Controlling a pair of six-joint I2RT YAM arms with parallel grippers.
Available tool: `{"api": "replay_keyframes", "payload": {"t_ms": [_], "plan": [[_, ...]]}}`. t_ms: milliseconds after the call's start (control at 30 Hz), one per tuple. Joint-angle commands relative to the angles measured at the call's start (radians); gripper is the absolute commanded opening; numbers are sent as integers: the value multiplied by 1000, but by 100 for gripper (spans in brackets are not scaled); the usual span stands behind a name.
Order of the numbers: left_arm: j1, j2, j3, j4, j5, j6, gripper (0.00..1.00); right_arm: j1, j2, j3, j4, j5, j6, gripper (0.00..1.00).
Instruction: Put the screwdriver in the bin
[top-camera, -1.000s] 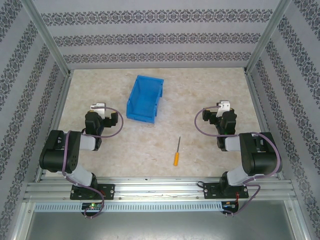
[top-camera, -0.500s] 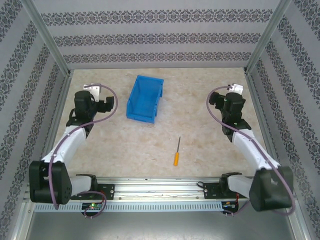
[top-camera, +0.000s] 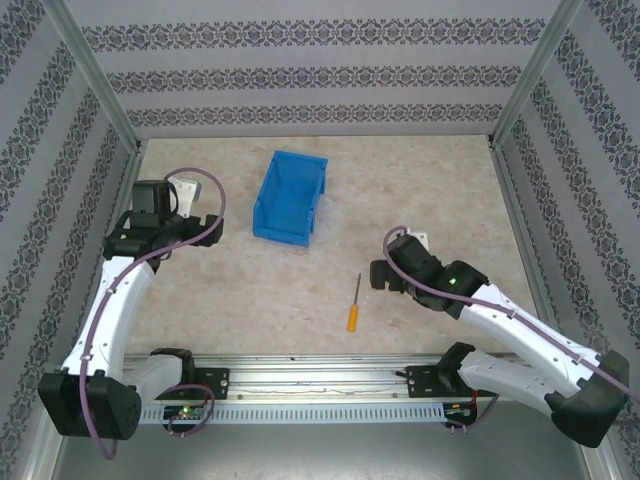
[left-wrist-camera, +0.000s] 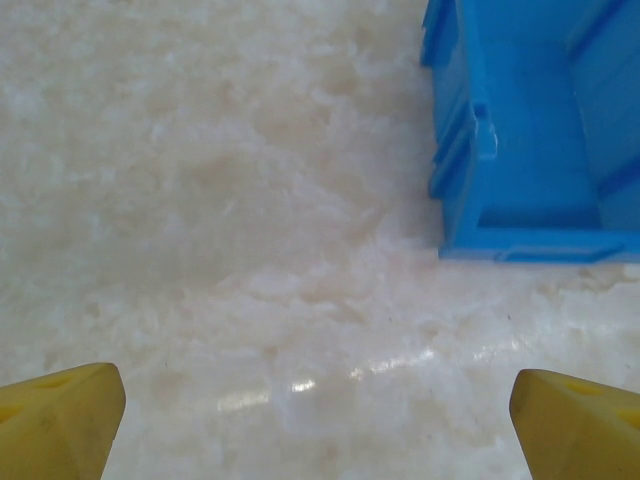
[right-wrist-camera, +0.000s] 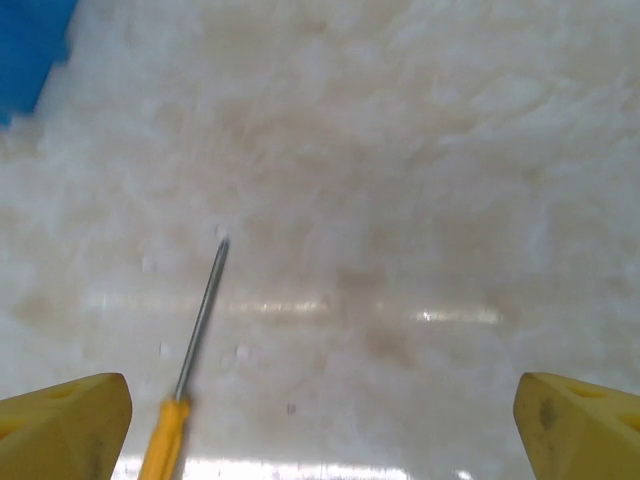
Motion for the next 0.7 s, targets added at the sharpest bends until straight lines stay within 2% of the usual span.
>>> {"api": "replay_keyframes", "payload": {"t_ms": [0,233,300,667], "plan": [[11,-36,-2,-100,-9,19,99,94,16,25,-148,12,117,98],[11,-79,1,-167,22,33,99,210,6,-34,-99,1,214,97],[10,-88,4,-180,19,38,99,213,7,-51,-78,-6,226,94],[10,-115,-20,-175,28,34,99,273,149,-15,-30,-31,260,93]]}}
